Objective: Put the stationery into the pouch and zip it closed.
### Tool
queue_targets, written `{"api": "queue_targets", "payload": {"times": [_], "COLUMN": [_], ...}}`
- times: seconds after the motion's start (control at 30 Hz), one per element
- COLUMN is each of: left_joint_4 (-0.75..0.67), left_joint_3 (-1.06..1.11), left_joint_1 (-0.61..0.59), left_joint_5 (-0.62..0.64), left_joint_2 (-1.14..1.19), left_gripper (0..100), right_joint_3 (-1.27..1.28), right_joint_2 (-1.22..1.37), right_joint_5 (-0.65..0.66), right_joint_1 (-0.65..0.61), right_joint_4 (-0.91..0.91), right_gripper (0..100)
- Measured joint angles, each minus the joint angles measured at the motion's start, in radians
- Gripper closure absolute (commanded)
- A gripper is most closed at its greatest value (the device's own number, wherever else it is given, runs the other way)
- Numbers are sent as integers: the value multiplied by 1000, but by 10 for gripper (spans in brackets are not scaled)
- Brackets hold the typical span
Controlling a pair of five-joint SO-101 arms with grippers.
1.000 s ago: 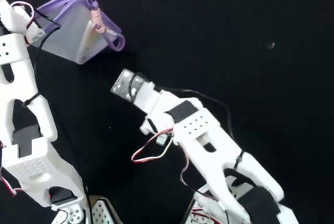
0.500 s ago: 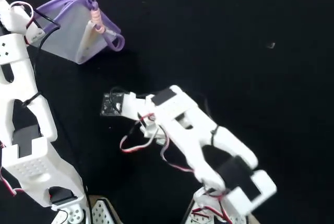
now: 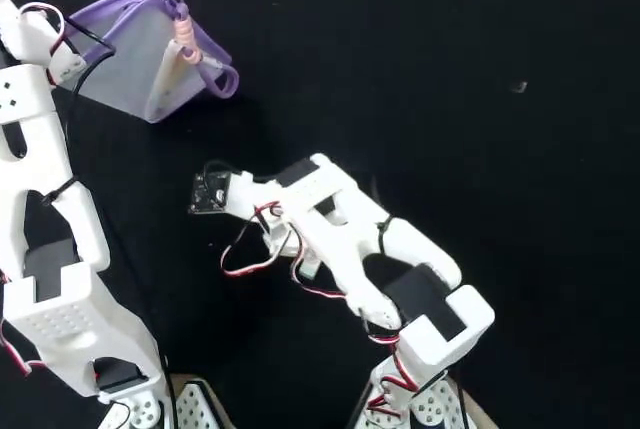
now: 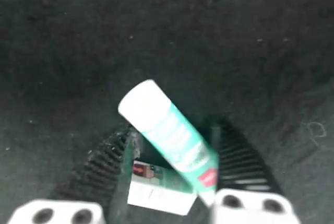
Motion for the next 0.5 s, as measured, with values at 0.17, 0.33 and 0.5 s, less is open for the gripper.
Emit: {"api": "queue_targets", "payload": {"times": [0.17, 0.33, 0.5], "left_joint_4": [0, 0, 20], "left_joint_3": [0, 0, -2], "left_joint_1": [5, 25, 77], "left_joint_5": [0, -3, -2], "left_joint_2": [0, 0, -2], "left_gripper": [971, 971, 971], "right_joint_3": [-35, -35, -35], "right_joint_2": [6, 6, -38], "right_joint_5": [0, 0, 0], "right_joint_1": [0, 0, 41], "right_joint_4": [6, 2, 2], "right_gripper": [988, 988, 988]}}
